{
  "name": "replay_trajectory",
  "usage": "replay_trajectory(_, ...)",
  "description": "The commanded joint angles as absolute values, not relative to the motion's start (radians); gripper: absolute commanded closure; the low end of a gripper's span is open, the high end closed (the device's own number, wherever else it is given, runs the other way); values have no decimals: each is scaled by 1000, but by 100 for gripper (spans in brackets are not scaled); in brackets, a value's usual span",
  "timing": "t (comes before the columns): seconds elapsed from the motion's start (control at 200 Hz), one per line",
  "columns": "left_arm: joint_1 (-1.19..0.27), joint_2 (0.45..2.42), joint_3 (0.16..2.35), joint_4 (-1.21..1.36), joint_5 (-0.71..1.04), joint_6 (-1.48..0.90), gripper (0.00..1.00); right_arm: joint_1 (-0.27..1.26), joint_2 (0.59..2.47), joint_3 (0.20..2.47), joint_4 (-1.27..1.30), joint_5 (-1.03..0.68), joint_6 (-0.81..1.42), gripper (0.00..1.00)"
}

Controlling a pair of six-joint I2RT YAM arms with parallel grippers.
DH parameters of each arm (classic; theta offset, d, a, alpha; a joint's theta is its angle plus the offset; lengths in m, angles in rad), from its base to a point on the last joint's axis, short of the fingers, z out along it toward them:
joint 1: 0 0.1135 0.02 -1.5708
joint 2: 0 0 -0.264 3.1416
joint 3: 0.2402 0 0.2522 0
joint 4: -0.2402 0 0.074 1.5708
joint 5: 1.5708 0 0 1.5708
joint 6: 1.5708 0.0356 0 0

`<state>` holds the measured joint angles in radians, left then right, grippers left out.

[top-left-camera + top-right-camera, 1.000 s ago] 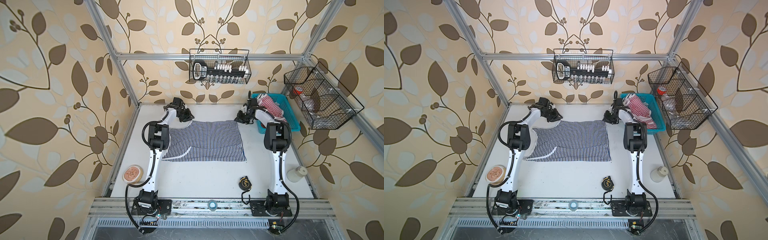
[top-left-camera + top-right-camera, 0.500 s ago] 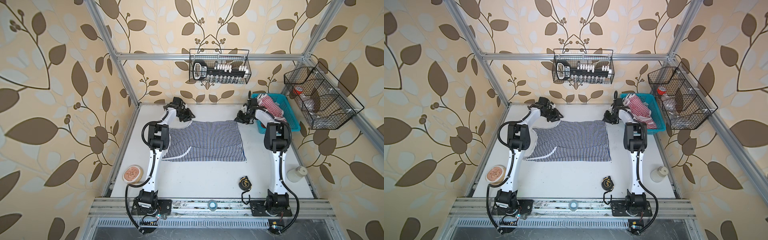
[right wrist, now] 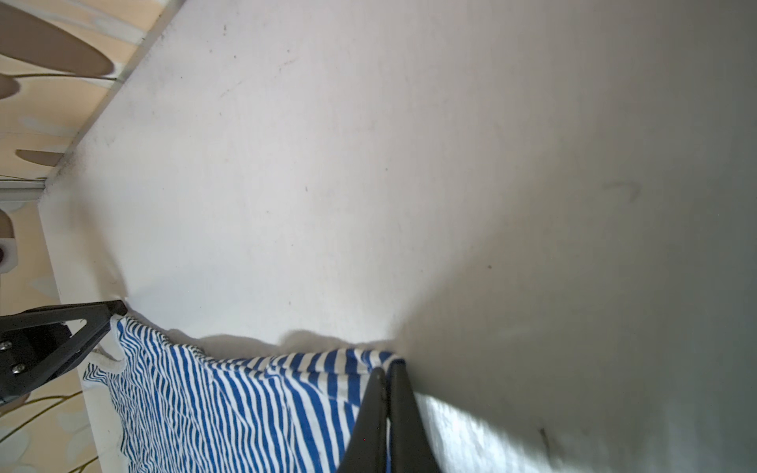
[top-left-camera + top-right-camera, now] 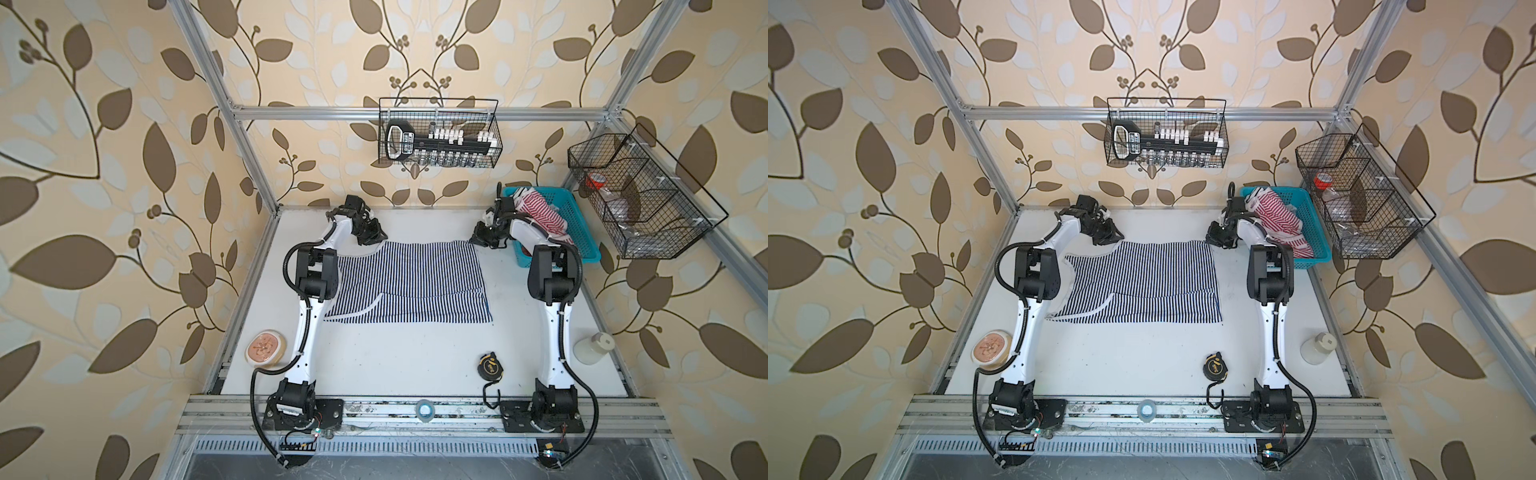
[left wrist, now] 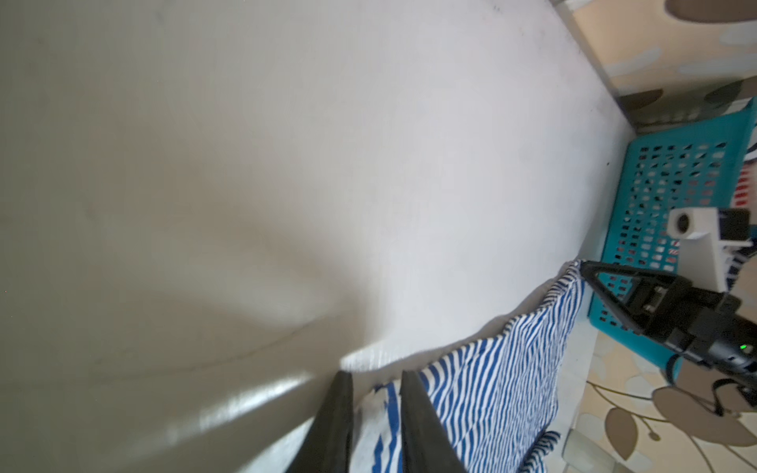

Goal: Fold and stack the tank tops
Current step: 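Grasp the far shoulder strap corners with both grippers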

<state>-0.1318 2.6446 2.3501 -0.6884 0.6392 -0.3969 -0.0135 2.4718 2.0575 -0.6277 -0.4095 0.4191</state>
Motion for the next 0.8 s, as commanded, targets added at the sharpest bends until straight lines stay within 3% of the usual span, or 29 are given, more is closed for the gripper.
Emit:
replay_trajectory(0.0,-140,2622,2329,-738,627,-383,83,-17,2504,2061,-637,-426,409,100)
replay_trajectory(0.185,-140,2619,2329,-733,629,-385,100,-17,2490,2050,-628,-428,405,100)
replay_trajectory(0.795,-140,2469,2186,-580,611,-420,100,-17,2278,1807,-470,-420,403,100)
